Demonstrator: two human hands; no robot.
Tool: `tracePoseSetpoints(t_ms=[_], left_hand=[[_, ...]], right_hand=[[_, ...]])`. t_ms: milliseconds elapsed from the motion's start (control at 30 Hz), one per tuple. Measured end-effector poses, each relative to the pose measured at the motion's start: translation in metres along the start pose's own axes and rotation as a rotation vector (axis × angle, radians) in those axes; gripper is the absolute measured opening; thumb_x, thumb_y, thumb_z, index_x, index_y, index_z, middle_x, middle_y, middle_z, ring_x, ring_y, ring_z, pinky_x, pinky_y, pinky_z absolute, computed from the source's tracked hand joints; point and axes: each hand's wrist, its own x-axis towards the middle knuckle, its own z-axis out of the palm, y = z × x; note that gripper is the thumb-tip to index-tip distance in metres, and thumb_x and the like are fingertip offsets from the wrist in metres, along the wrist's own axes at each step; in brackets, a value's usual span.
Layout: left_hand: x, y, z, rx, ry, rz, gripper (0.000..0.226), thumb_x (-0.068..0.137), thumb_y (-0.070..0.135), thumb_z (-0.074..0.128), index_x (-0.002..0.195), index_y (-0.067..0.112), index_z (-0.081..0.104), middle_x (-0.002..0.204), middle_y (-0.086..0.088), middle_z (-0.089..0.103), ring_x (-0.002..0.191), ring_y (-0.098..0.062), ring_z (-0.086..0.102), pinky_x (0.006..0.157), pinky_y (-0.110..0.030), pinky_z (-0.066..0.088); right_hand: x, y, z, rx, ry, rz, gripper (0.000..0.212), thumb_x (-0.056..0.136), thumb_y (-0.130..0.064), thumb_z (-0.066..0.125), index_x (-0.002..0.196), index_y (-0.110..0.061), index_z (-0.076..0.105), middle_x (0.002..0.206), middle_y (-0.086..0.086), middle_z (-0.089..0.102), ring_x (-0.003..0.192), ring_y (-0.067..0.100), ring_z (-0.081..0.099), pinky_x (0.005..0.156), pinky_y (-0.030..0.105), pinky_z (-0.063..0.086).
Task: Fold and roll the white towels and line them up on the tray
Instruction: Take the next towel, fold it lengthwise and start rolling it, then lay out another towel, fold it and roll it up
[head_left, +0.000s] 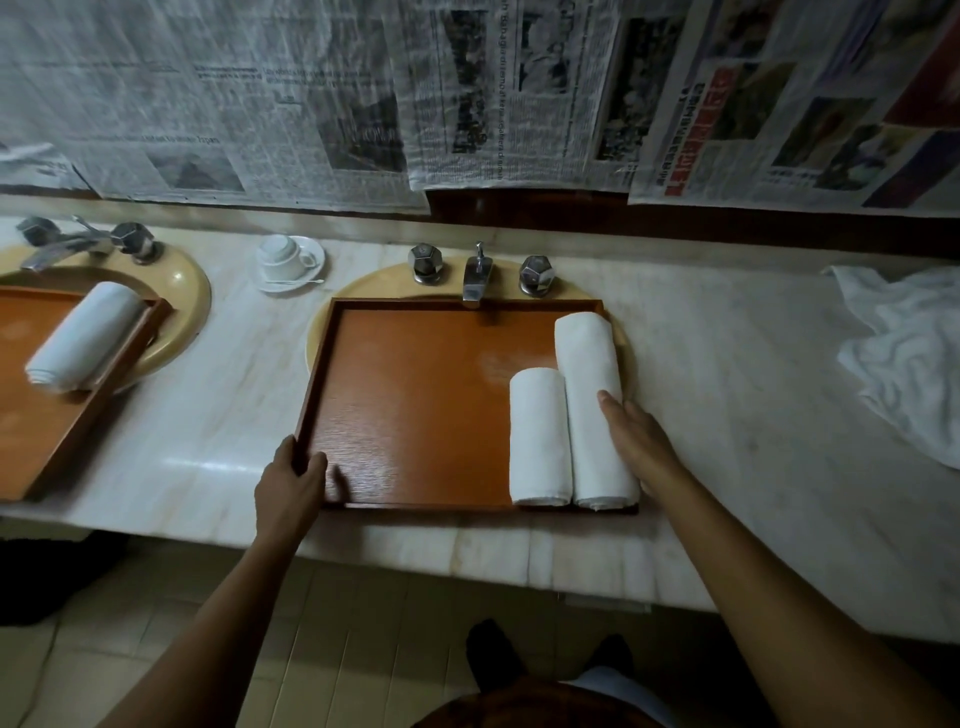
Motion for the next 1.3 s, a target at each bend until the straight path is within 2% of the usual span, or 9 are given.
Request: tracePoseSetpoints(t_ms=[133, 267, 367, 500, 700, 867, 1067, 1167, 1300], left_hand=[[0.001, 0.002, 0.0, 0.032, -0.02, -0.023, 0.024, 0.095, 0.035, 0.055, 0.107, 0.014, 0.056, 0.096, -0.006, 0.064, 0.09, -0.036, 0.058, 0.075, -0.042, 0.04], [0.0, 0.015, 0.008, 0.236, 0.077, 0.043, 0.053, 0.09, 0.042, 0.063, 0.138, 0.02, 0.056, 0.133, -0.02, 0.055, 0.124, -0.046, 0.048, 0.099, -0.059, 0.042], [-0.012, 0.046, 0.023, 0.227, 0.077, 0.154, 0.054, 0.092, 0.033, 0.068, 0.142, 0.016, 0.057, 0.144, -0.019, 0.051, 0.135, -0.041, 0.043, 0.108, -0.058, 0.037], [-0.032, 0.092, 0.051, 0.189, 0.012, 0.306, 0.048, 0.092, 0.033, 0.068, 0.138, 0.022, 0.059, 0.144, -0.015, 0.052, 0.132, -0.036, 0.046, 0.107, -0.055, 0.039], [-0.072, 0.166, 0.099, 0.105, -0.064, 0.425, 0.041, 0.094, 0.031, 0.068, 0.133, 0.024, 0.06, 0.142, -0.007, 0.054, 0.131, -0.029, 0.047, 0.106, -0.051, 0.041], [-0.113, 0.231, 0.153, 0.024, -0.135, 0.552, 0.031, 0.095, 0.029, 0.069, 0.126, 0.025, 0.065, 0.134, -0.002, 0.058, 0.122, -0.022, 0.052, 0.093, -0.036, 0.044], [-0.17, 0.31, 0.223, -0.062, -0.193, 0.621, 0.023, 0.097, 0.021, 0.067, 0.121, 0.02, 0.069, 0.118, -0.002, 0.067, 0.108, -0.024, 0.063, 0.091, -0.043, 0.053], [-0.201, 0.343, 0.253, -0.135, -0.245, 0.63, 0.026, 0.099, 0.029, 0.064, 0.125, 0.026, 0.066, 0.122, 0.004, 0.066, 0.111, -0.019, 0.063, 0.091, -0.045, 0.056], [-0.236, 0.387, 0.287, -0.178, -0.281, 0.634, 0.023, 0.099, 0.022, 0.065, 0.121, 0.028, 0.067, 0.115, 0.008, 0.07, 0.109, -0.012, 0.066, 0.089, -0.038, 0.057]], right_hand=[[0.0, 0.004, -0.003, -0.011, -0.003, -0.018, 0.078, 0.092, -0.073, 0.043, 0.151, -0.022, 0.047, 0.146, 0.01, 0.057, 0.124, 0.032, 0.059, 0.106, 0.051, 0.049], [-0.01, 0.005, -0.01, -0.027, 0.019, -0.066, 0.064, 0.101, -0.063, 0.042, 0.149, -0.021, 0.048, 0.144, 0.007, 0.058, 0.122, 0.029, 0.059, 0.102, 0.045, 0.049], [-0.016, 0.011, -0.024, -0.086, 0.064, -0.086, 0.056, 0.104, -0.054, 0.044, 0.148, -0.02, 0.048, 0.145, 0.004, 0.056, 0.126, 0.026, 0.056, 0.095, 0.037, 0.045], [-0.025, 0.024, -0.051, -0.1, 0.112, -0.142, 0.052, 0.101, -0.049, 0.055, 0.143, -0.019, 0.053, 0.143, 0.002, 0.058, 0.127, 0.024, 0.057, 0.103, 0.039, 0.046], [-0.025, 0.05, -0.113, -0.077, 0.174, -0.19, 0.039, 0.097, -0.037, 0.065, 0.134, -0.023, 0.06, 0.137, 0.0, 0.061, 0.122, 0.019, 0.06, 0.098, 0.032, 0.045], [-0.015, 0.078, -0.189, -0.068, 0.247, -0.219, 0.037, 0.097, -0.034, 0.066, 0.132, -0.024, 0.061, 0.135, 0.001, 0.061, 0.12, 0.02, 0.06, 0.1, 0.033, 0.047], [0.008, 0.111, -0.306, -0.067, 0.352, -0.253, 0.039, 0.096, -0.027, 0.067, 0.133, -0.018, 0.061, 0.135, 0.001, 0.062, 0.125, 0.02, 0.057, 0.1, 0.03, 0.044], [0.026, 0.124, -0.369, -0.124, 0.474, -0.246, 0.04, 0.093, -0.023, 0.069, 0.131, -0.016, 0.062, 0.131, 0.008, 0.063, 0.123, 0.026, 0.058, 0.098, 0.028, 0.041], [0.056, 0.142, -0.452, -0.201, 0.661, -0.247, 0.047, 0.089, -0.021, 0.071, 0.134, -0.016, 0.057, 0.133, 0.014, 0.058, 0.124, 0.036, 0.053, 0.102, 0.043, 0.046]])
